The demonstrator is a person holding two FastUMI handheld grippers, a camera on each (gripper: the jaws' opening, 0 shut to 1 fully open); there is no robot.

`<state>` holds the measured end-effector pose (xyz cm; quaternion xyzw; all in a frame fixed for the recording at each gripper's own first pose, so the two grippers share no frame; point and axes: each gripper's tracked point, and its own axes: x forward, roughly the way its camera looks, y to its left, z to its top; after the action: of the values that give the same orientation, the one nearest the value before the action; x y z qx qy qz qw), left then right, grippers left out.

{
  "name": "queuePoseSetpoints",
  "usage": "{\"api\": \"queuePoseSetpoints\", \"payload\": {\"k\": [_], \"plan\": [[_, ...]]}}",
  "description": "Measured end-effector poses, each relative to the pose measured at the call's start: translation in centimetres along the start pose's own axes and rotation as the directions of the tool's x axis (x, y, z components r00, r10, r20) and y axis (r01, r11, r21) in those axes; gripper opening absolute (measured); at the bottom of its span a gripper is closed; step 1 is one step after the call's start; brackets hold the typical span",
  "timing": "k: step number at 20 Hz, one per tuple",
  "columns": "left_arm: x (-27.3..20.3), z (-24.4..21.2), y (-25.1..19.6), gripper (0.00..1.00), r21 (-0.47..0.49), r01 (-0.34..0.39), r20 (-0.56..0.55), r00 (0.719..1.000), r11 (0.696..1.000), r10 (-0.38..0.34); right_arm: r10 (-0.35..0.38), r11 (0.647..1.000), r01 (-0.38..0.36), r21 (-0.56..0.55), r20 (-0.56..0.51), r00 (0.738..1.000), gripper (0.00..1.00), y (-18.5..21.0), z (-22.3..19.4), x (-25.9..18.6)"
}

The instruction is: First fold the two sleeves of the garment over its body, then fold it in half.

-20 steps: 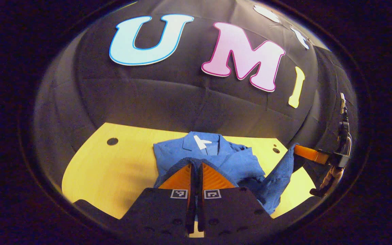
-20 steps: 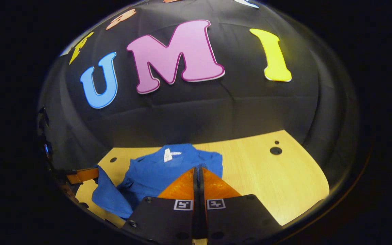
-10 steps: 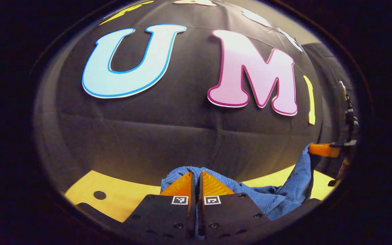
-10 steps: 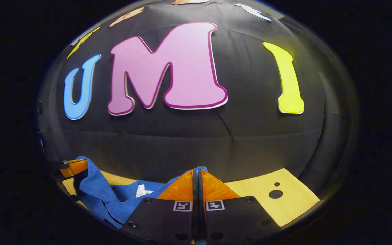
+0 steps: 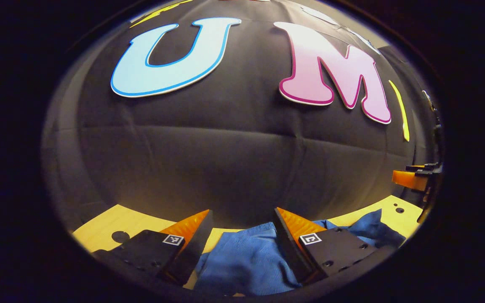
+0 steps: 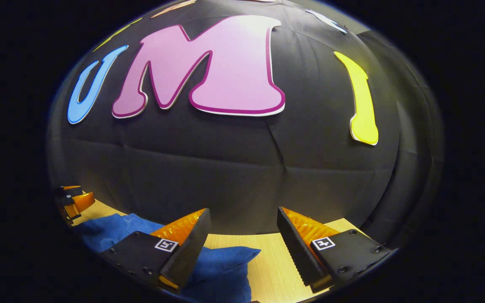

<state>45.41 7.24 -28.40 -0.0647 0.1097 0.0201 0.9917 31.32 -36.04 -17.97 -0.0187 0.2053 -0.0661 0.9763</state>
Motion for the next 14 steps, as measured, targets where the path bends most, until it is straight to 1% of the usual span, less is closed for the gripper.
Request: {"api": "queuePoseSetpoints", "payload": {"k": [2, 3, 4, 7, 8, 9, 10, 11, 12, 13, 14], "plan": [[-1.9, 0.2, -0.7, 0.82, 0.007, 0.004, 0.002, 1.0, 1.0, -0.004, 0.008, 1.0, -0.008, -0.011, -0.005, 1.0, 0.99, 0.1, 0.0, -1.4], [-2.9, 0.4, -1.0, 0.82, 0.022, 0.006, -0.005, 1.0, 1.0, -0.006, 0.008, 1.0, -0.008, -0.015, -0.005, 1.0, 0.96, 0.1, 0.1, -2.3], [-4.0, 0.5, -1.3, 0.82, 0.039, 0.007, -0.011, 1.0, 0.999, -0.006, 0.009, 1.0, -0.009, -0.023, -0.006, 1.0, 0.99, 0.0, 0.0, -3.3], [-8.3, 1.5, -2.4, 0.82, 0.07, 0.01, 0.0, 1.0, 0.997, -0.01, 0.008, 0.999, -0.008, -0.045, 0.012, 1.0, 0.99, 0.0, 0.8, -7.1], [-10.0, 1.7, -2.8, 0.82, 0.065, 0.014, -0.002, 1.0, 0.998, -0.014, 0.005, 0.999, -0.004, -0.054, 0.018, 1.0, 0.99, -0.1, 1.1, -8.7], [-12.0, 2.1, -3.2, 0.82, 0.051, 0.018, -0.003, 1.0, 0.999, -0.018, 0.001, 0.998, 0.0, -0.059, 0.03, 1.0, 0.96, -0.1, 1.6, -10.4], [-13.9, 2.4, -3.5, 0.82, 0.04, 0.023, 0.0, 1.0, 0.999, -0.023, -0.003, 0.998, 0.005, -0.06, 0.044, 0.999, 0.96, -0.1, 2.2, -12.3], [-16.0, 2.9, -3.6, 0.82, 0.034, 0.017, 0.008, 1.0, 0.999, -0.017, -0.006, 0.998, 0.01, -0.061, 0.058, 0.998, 0.99, 0.0, 2.8, -14.2], [-18.1, 3.5, -3.6, 0.82, 0.036, 0.012, 0.015, 1.0, 0.999, -0.012, -0.01, 0.998, 0.015, -0.064, 0.07, 0.997, 0.96, 0.0, 3.3, -16.3], [-20.4, 4.3, -3.7, 0.82, 0.043, 0.0, 0.035, 0.999, 0.999, -0.002, -0.021, 0.998, 0.026, -0.064, 0.074, 0.997, 0.99, -0.2, 3.6, -18.4], [-22.4, 5.3, -3.8, 0.82, 0.056, 0.004, 0.054, 0.999, 0.998, -0.007, -0.03, 0.998, 0.035, -0.06, 0.072, 0.997, 0.99, -0.2, 3.7, -20.6]]}}
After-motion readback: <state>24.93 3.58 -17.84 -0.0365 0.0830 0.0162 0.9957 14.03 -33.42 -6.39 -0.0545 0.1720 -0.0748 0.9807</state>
